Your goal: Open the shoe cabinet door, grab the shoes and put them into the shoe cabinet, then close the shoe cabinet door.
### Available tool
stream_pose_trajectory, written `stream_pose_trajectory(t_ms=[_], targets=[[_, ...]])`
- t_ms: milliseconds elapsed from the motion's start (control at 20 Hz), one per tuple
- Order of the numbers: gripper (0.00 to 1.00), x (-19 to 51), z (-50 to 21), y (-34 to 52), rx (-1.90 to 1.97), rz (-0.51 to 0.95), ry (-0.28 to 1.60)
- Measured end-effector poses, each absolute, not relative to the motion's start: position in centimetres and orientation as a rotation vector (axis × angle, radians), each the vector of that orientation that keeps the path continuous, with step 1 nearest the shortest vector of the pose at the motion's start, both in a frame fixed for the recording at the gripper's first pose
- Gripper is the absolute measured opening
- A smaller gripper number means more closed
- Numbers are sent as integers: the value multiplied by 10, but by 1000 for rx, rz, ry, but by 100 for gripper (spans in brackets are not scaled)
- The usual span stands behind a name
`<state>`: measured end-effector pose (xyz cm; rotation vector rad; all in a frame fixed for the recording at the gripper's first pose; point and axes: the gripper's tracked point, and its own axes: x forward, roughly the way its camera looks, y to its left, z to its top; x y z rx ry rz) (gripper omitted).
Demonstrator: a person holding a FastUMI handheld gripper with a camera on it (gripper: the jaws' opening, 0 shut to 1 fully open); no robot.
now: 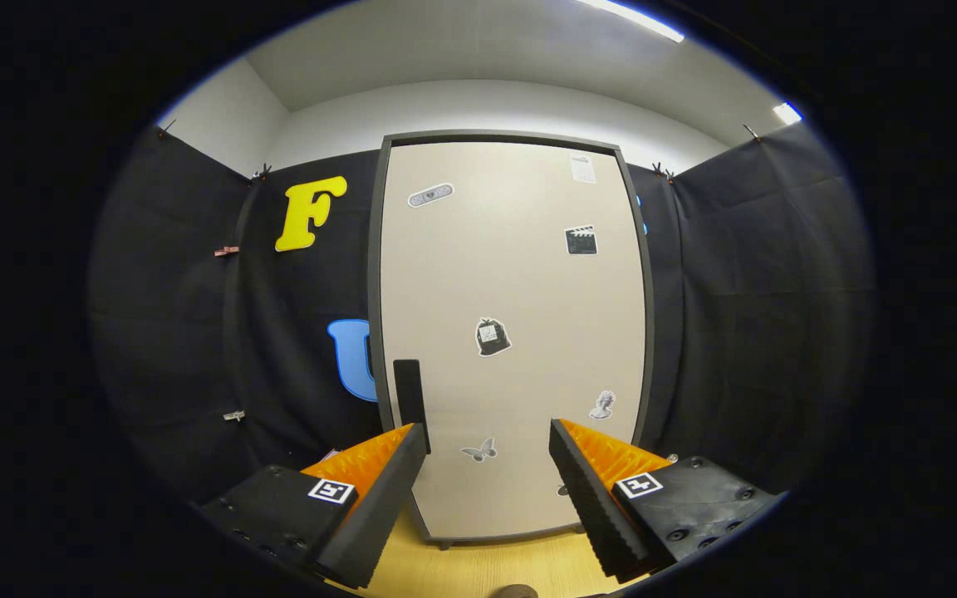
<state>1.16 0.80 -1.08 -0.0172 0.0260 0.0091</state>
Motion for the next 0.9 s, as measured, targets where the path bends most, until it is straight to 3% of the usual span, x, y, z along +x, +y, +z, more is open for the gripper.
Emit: stream_pose_trajectory(t_ms=[900], targets=[[98, 123, -58, 82, 4, 70, 87]])
